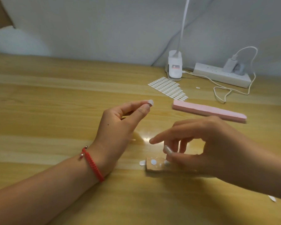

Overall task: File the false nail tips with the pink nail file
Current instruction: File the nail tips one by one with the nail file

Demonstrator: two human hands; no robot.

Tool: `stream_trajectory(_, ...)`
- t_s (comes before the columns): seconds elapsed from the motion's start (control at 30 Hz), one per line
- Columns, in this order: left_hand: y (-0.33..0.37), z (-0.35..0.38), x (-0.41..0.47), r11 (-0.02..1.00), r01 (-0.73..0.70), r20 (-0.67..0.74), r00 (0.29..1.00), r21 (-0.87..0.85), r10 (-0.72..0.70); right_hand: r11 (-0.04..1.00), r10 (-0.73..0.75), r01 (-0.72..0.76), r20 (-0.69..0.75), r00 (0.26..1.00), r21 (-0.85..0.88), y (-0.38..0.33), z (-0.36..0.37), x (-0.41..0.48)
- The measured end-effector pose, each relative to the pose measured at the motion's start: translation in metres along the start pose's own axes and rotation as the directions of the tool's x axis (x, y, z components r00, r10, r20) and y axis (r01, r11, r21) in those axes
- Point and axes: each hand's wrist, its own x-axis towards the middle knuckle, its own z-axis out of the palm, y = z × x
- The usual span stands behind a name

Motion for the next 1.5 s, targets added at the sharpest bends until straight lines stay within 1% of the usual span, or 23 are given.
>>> stream_trajectory(0.07,0.001,0.001,0.0,1.0,0.0,-0.002,1.0,0.011,0.0,1.0,0.005,-0.005,0.013,1.0,-0.003,0.004,0.004,-0.001)
stream_trajectory(0.17,0.001,0.001,0.0,1.0,-0.001,-0.001,1.0,0.017,0.001,0.995,-0.005,0.013,0.079,0.997,-0.103,0.009,0.006,-0.003)
stream_trajectory(0.2,0.001,0.001,0.0,1.0,-0.002,0.0,1.0,0.017,0.002,0.992,-0.015,0.024,0.074,0.997,-0.124,0.01,0.002,-0.003)
stream_trajectory(0.23,0.001,0.0,0.0,1.0,-0.005,0.0,1.0,0.018,0.005,0.991,-0.036,0.04,0.033,0.999,-0.124,0.013,-0.005,-0.002)
stream_trajectory(0.3,0.0,-0.001,0.0,0.999,-0.011,0.008,1.0,0.03,0.011,0.995,-0.063,0.05,-0.142,0.988,-0.092,0.028,-0.026,0.0)
stream_trajectory(0.33,0.0,-0.001,0.0,0.999,-0.014,0.016,1.0,0.037,0.013,0.992,-0.057,0.029,-0.24,0.969,-0.12,0.04,-0.039,0.001)
stream_trajectory(0.37,-0.001,-0.001,0.0,0.999,-0.017,0.023,1.0,0.044,0.016,0.981,-0.031,-0.03,-0.313,0.949,-0.19,0.053,-0.05,0.002)
stream_trajectory(0.4,-0.001,-0.001,0.0,0.998,-0.02,0.031,0.999,0.056,0.018,0.954,0.016,-0.119,-0.348,0.937,-0.275,0.068,-0.057,0.002)
stream_trajectory(0.47,-0.002,-0.001,-0.001,0.996,-0.024,0.044,0.999,0.086,0.021,0.892,0.152,-0.265,-0.308,0.939,-0.367,0.093,-0.056,-0.001)
stream_trajectory(0.5,-0.002,-0.001,-0.001,0.995,-0.026,0.05,0.999,0.096,0.021,0.878,0.209,-0.299,-0.265,0.942,-0.373,0.101,-0.05,-0.003)
stream_trajectory(0.53,-0.001,-0.001,-0.001,0.994,-0.029,0.06,0.998,0.102,0.023,0.874,0.225,-0.302,-0.235,0.946,-0.38,0.106,-0.043,-0.005)
stream_trajectory(0.6,0.0,-0.001,-0.001,0.994,-0.036,0.077,0.997,0.104,0.028,0.88,0.182,-0.27,-0.247,0.952,-0.392,0.11,-0.036,-0.007)
stream_trajectory(0.67,0.001,-0.001,-0.002,0.993,-0.051,0.098,0.994,0.109,0.04,0.905,0.11,-0.223,-0.308,0.945,-0.361,0.105,-0.037,-0.008)
stream_trajectory(0.77,0.004,0.002,-0.003,0.992,-0.075,0.116,0.991,0.099,0.063,0.971,-0.05,-0.056,-0.427,0.903,-0.231,0.088,-0.037,-0.01)
stream_trajectory(0.8,0.004,0.002,-0.003,0.992,-0.082,0.117,0.991,0.096,0.07,0.981,-0.099,0.014,-0.436,0.895,-0.195,0.079,-0.036,-0.011)
stream_trajectory(0.87,0.004,0.002,-0.004,0.989,-0.107,0.146,0.985,0.101,0.092,0.976,-0.186,0.121,-0.404,0.896,-0.182,0.058,-0.029,-0.014)
stream_trajectory(0.93,0.005,0.004,-0.006,0.98,-0.145,0.185,0.976,0.137,0.119,0.962,-0.239,0.174,-0.349,0.906,-0.208,0.045,-0.019,-0.014)
stream_trajectory(1.03,0.005,0.008,-0.01,0.951,-0.189,0.171,0.974,0.245,0.149,0.953,-0.258,0.19,-0.303,0.917,-0.234,0.038,-0.007,-0.012)
stream_trajectory(1.07,0.005,0.007,-0.009,0.949,-0.189,0.165,0.975,0.253,0.15,0.946,-0.27,0.196,-0.295,0.916,-0.257,0.038,-0.008,-0.012)
stream_trajectory(1.23,0.017,0.004,-0.002,0.945,-0.228,0.174,0.966,0.233,0.19,0.929,-0.296,0.194,-0.318,0.9,-0.316,0.039,-0.019,-0.013)
stream_trajectory(1.33,0.017,0.007,-0.003,0.947,-0.215,0.189,0.967,0.238,0.172,0.92,-0.324,0.231,-0.287,0.901,-0.316,0.037,-0.015,-0.012)
stream_trajectory(1.4,0.018,0.003,0.002,0.949,-0.223,0.191,0.965,0.224,0.181,0.916,-0.325,0.225,-0.287,0.901,-0.331,0.037,-0.018,-0.012)
stream_trajectory(1.5,0.019,0.007,0.002,0.959,-0.202,0.191,0.968,0.2,0.164,0.932,-0.308,0.221,-0.304,0.902,-0.288,0.037,-0.016,-0.011)
